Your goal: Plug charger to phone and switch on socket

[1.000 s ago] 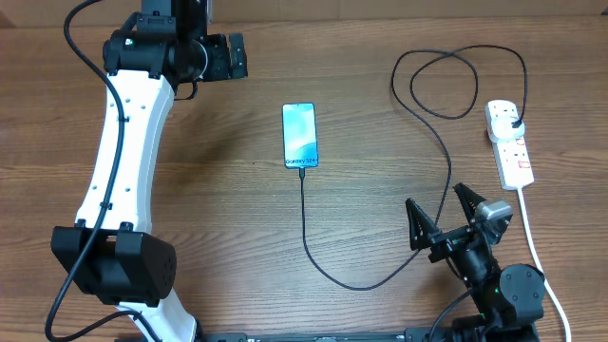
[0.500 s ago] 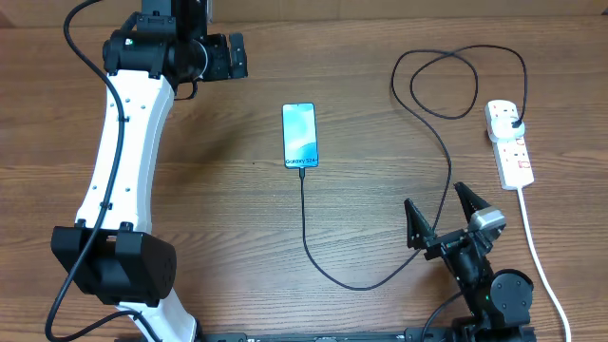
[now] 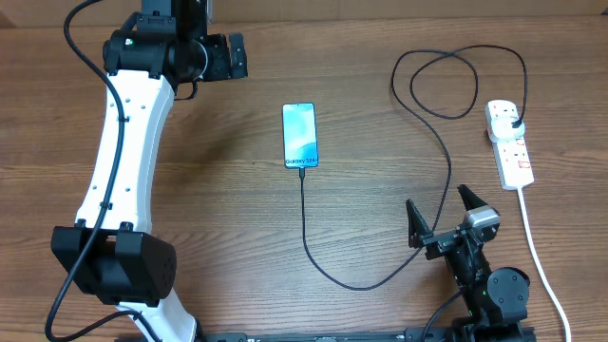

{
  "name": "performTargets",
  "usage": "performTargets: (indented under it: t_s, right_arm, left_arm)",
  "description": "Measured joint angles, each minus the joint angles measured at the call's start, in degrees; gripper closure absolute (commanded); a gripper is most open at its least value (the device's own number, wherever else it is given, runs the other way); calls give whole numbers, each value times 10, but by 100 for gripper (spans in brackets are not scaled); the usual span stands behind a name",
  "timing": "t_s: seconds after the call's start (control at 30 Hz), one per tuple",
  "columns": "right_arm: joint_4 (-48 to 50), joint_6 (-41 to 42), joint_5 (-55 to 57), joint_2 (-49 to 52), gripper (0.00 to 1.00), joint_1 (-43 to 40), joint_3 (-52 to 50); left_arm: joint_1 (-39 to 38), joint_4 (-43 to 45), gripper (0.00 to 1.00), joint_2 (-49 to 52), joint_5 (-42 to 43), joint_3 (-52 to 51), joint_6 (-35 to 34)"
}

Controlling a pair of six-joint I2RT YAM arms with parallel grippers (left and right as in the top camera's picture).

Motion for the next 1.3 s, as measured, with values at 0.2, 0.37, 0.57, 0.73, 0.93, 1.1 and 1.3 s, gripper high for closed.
performTargets:
  t_s: [0.2,0.37,0.57,0.73,0.93,1.1,1.3]
  right_arm:
    - [1,-2,0,0,0,0,0]
    - [0,-2,0,0,0,0,0]
    - [0,-2,0,0,0,0,0]
    - [1,-2,0,0,0,0,0]
    - [1,-2,0,0,0,0,0]
    - [0,-2,0,0,0,0,0]
    - [0,-2,0,0,0,0,0]
  left_arm:
    - [0,0,0,0,0,0,0]
    - [0,0,0,0,0,0,0]
    - [0,0,0,0,0,0,0]
    - [0,0,0,0,0,0,0]
    - [0,0,0,0,0,0,0]
    - [0,-15,0,0,0,0,0]
    - [0,-43,0,-3,-19,-7,0]
